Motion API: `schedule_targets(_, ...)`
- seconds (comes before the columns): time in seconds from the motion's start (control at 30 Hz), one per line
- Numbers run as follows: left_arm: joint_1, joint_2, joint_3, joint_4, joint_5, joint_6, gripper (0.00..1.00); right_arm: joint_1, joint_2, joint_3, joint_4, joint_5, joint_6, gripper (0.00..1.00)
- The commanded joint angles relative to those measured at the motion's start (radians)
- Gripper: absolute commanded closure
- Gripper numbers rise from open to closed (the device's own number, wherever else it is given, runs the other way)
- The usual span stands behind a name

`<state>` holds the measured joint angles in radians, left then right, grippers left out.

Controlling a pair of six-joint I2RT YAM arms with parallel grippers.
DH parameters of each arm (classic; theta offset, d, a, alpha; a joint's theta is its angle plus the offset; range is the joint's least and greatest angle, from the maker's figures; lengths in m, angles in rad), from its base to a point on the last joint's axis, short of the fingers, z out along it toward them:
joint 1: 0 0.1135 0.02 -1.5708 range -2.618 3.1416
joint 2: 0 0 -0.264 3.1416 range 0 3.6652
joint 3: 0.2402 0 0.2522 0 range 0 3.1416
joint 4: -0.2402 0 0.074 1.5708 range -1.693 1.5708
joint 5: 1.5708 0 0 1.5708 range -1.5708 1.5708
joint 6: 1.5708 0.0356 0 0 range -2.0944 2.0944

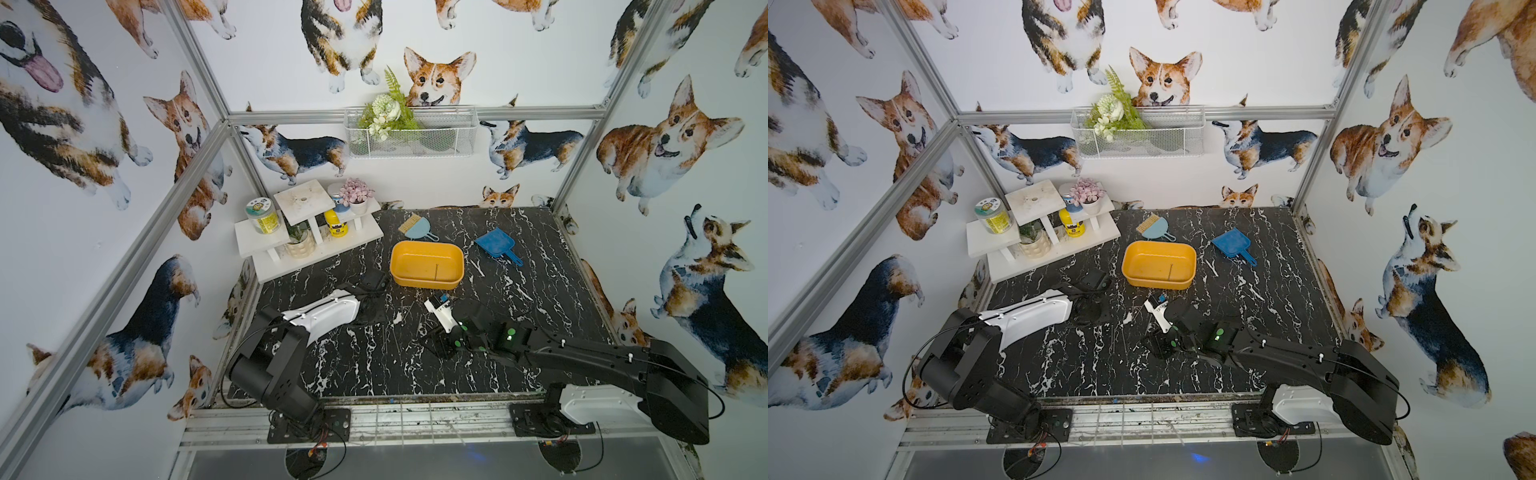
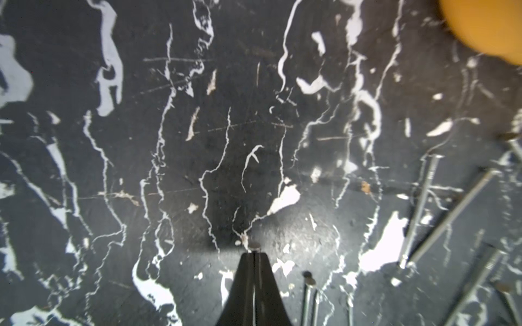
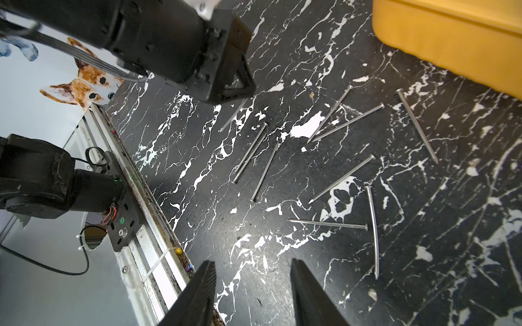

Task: Put the nails on the desktop into the storage box
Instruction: Pick up the nail from the center of the board, then place the nail in the storage box.

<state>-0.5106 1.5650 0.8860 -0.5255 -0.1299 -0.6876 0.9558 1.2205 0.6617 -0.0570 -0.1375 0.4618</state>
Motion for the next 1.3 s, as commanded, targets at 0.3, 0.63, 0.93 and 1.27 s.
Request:
schedule_targets(0.3,0.001,-0.028,0.126,-0.116,0.024,0.035,1.00,0.003,-0.014,-0.010,0.021,0.032,-0.011,0.51)
schedule_targets(0.63,-0.001,0.085,0.488,-0.217,0.055,0.078,1.00,-0.096,-0.070,-0.019,-0.010,0.014,-0.041,0.51)
schedule_targets(0.93,-0.019,0.405,0.883,-0.247,0.098,0.080,1.00,-0.185,-0.155,-0.029,-0.083,0.006,-0.084,0.51)
schedule_targets(1.27,-0.022,0.719,1.232,-0.329,0.086,0.108,1.00,-0.224,-0.224,-0.057,-0.134,0.001,-0.087,0.51)
